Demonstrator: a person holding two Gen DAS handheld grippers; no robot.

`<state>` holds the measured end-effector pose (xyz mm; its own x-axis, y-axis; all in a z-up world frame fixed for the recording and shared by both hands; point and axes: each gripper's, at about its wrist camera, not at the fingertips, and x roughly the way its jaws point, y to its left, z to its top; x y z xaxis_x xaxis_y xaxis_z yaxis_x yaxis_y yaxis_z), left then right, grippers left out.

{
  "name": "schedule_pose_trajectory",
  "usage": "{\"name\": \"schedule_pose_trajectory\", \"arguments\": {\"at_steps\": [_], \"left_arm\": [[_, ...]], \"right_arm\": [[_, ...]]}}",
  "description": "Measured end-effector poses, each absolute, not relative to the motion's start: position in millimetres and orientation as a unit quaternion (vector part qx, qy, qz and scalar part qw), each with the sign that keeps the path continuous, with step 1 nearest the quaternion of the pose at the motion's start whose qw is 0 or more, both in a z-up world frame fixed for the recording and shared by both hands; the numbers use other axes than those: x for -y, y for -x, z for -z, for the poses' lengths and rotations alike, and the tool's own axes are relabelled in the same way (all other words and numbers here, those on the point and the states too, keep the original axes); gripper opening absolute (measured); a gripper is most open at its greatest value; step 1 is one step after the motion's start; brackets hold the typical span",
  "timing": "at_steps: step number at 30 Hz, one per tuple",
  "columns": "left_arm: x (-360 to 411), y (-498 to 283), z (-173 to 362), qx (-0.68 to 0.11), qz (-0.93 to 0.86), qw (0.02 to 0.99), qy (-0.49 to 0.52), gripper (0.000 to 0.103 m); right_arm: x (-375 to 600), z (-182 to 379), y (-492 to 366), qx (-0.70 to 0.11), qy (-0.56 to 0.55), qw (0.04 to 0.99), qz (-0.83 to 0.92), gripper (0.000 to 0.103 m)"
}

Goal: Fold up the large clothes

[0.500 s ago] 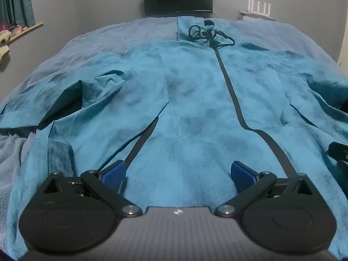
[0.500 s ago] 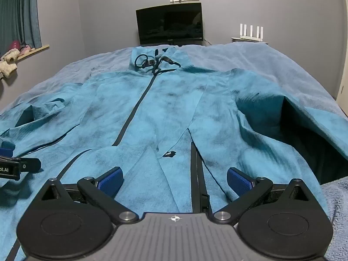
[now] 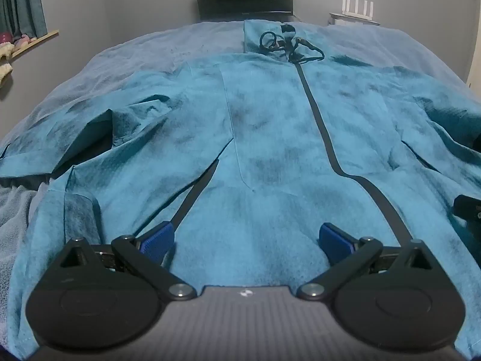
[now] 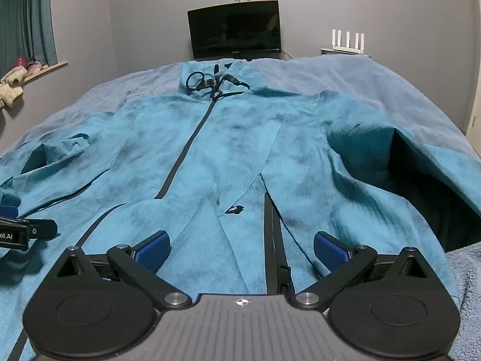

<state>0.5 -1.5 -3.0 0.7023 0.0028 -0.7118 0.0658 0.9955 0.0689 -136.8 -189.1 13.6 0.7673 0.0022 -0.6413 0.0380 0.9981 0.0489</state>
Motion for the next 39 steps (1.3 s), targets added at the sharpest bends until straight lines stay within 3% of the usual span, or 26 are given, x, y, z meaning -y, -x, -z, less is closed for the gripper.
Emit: {"name": "schedule_pose_trajectory", "arguments": {"at_steps": [39], "left_arm": [[1.2, -1.0, 8.4, -0.39, 0.017, 0.919, -0.046, 0.103]], "right_arm": [[188.8, -10.5, 136.2, -0.347, -0.03, 0.937, 0.01, 0.103]]}}
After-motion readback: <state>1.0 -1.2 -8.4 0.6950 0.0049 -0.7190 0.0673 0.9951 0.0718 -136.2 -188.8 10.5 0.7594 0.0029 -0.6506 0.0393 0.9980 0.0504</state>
